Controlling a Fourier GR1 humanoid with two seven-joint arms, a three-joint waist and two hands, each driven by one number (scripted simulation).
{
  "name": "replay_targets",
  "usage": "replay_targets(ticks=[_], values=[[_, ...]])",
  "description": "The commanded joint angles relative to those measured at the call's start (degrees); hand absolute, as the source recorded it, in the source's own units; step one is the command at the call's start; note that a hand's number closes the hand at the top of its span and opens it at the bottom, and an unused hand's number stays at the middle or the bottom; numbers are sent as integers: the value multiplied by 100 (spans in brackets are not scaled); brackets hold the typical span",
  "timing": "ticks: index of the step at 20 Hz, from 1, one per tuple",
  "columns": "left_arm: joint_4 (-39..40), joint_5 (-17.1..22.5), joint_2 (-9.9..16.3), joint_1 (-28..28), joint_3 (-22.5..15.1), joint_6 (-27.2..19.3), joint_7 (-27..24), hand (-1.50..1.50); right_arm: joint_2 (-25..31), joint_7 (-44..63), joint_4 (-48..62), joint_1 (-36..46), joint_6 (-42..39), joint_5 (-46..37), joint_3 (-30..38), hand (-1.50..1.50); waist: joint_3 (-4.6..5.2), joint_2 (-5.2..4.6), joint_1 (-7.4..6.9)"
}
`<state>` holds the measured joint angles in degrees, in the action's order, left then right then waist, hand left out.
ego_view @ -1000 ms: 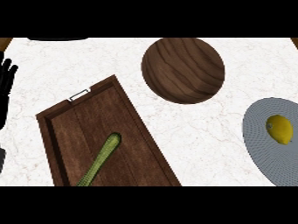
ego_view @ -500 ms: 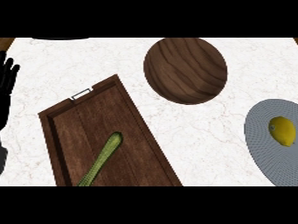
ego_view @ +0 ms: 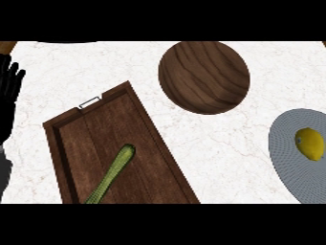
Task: Pick the lemon from the placemat and place it in the bowl
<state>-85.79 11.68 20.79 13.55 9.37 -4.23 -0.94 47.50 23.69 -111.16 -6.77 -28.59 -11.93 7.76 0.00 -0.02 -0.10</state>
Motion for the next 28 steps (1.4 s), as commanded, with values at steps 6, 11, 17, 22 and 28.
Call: replay_targets(ticks=[6, 11, 17, 22, 28], values=[[656, -13, -28, 196, 255, 319, -437, 0, -789, -1057, 1240, 123, 388, -1395, -401, -150, -1, -7, 25], [-51, 1, 59, 185, 328, 294, 295, 0, -952, -1312, 1418, 281, 156, -1556, -31, -150, 0, 6, 20], [242, -183, -115, 396, 252, 246, 111, 0, -943, -2193, 1971, 610, 170, -1773, 153, -150, 0, 3, 23], [392, -147, -94, 152, 468, 430, -164, 0, -1206, -2374, 2514, 661, 363, -2365, 22, -150, 0, -1, 11], [221, -70, -21, 129, 585, 604, 45, 0, -1316, -2405, 2876, 1019, 188, -2648, 52, -150, 0, 1, 10]])
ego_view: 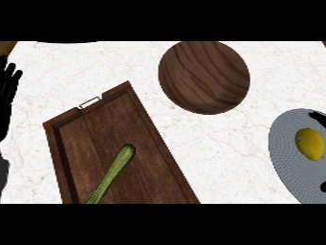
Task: Pick the lemon from the placemat and place it in the bowl
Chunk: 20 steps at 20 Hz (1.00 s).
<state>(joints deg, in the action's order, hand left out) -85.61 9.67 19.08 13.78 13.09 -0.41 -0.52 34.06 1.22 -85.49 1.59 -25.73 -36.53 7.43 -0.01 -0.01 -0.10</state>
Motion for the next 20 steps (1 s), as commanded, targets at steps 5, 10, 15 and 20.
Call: replay_targets(ticks=[5, 10, 15, 20], values=[[-88, -94, -106, 169, -7, -39, 235, 0, -219, -462, 872, 293, 221, -499, 82, -150, 0, 0, 10], [-185, -101, -104, -54, 41, 73, 121, 0, -442, -267, 1523, 611, 375, -823, -33, -150, 0, -1, -10], [-211, -92, -163, -109, 129, 75, 39, 0, -452, -457, 2170, 915, 577, -1043, 69, -150, 0, -2, -17], [-115, -298, -252, -37, 35, -78, 14, 0, -560, -980, 1799, 758, 1170, -1065, 139, 150, 0, 1, 4]])
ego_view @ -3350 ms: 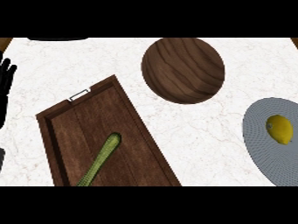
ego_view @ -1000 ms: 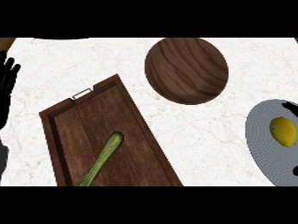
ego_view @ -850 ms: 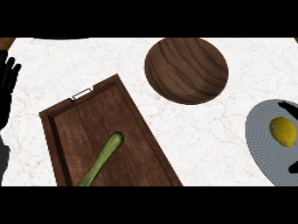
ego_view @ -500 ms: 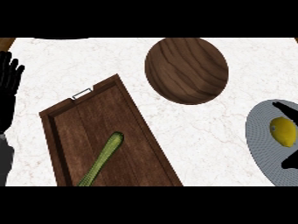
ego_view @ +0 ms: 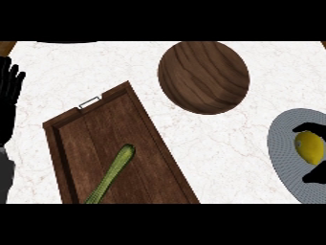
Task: Pick the lemon from the placemat and place it in the bowl
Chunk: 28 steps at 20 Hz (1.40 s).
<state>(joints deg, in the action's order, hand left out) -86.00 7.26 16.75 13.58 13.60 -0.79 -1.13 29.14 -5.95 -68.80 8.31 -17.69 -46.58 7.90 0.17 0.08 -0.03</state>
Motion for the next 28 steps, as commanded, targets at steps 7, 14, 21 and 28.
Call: replay_targets(ticks=[7, 14, 21, 28], values=[[-355, 65, 36, -129, 52, 157, 201, 0, 142, -476, 123, 296, 271, -175, 208, 150, -18, -5, -9], [-231, 82, 162, -154, 309, 36, 235, 0, 301, 1124, -657, -1198, 355, -314, 1000, 150, 3, 42, 304], [54, 75, 14, -240, 217, 191, -148, 0, 127, 2127, -2926, -2557, 197, -210, 1686, 150, 2, 29, 239], [-279, -9, -8, -278, 136, 101, 22, 0, -245, 2766, -5213, -2804, -502, 435, 2173, 150, -6, 21, 99]])
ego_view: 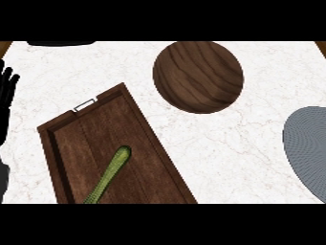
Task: Pick the lemon from the placemat and place it in the bowl
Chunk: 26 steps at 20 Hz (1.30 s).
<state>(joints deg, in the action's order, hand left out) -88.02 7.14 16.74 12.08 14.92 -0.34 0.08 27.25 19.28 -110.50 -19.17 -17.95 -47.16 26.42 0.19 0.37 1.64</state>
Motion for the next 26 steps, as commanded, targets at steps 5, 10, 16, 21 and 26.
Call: replay_targets(ticks=[5, 10, 16, 21, 26], values=[[-111, 136, 129, -44, 83, 176, 76, 0, 29, 797, -2413, 482, -953, 1026, 481, 150, -7, -7, -139], [89, 15, 80, 151, -13, 136, -42, 0, -99, 1602, -2699, 1654, -1218, 1914, 527, 150, -7, -26, -191], [285, 0, 19, 384, -47, 56, 63, 0, -232, 3042, -2585, 3376, -1596, 2363, -206, 150, -1, -32, -224], [217, -178, -211, 190, -256, -30, -114, 0, -326, 4438, -1758, 5101, -1496, 1922, -1429, 150, 2, -44, -332], [453, -147, -4, 492, -130, 59, -134, 0, -522, 4737, -525, 6312, -1401, 1700, -2090, 150, 2, -51, -305]])
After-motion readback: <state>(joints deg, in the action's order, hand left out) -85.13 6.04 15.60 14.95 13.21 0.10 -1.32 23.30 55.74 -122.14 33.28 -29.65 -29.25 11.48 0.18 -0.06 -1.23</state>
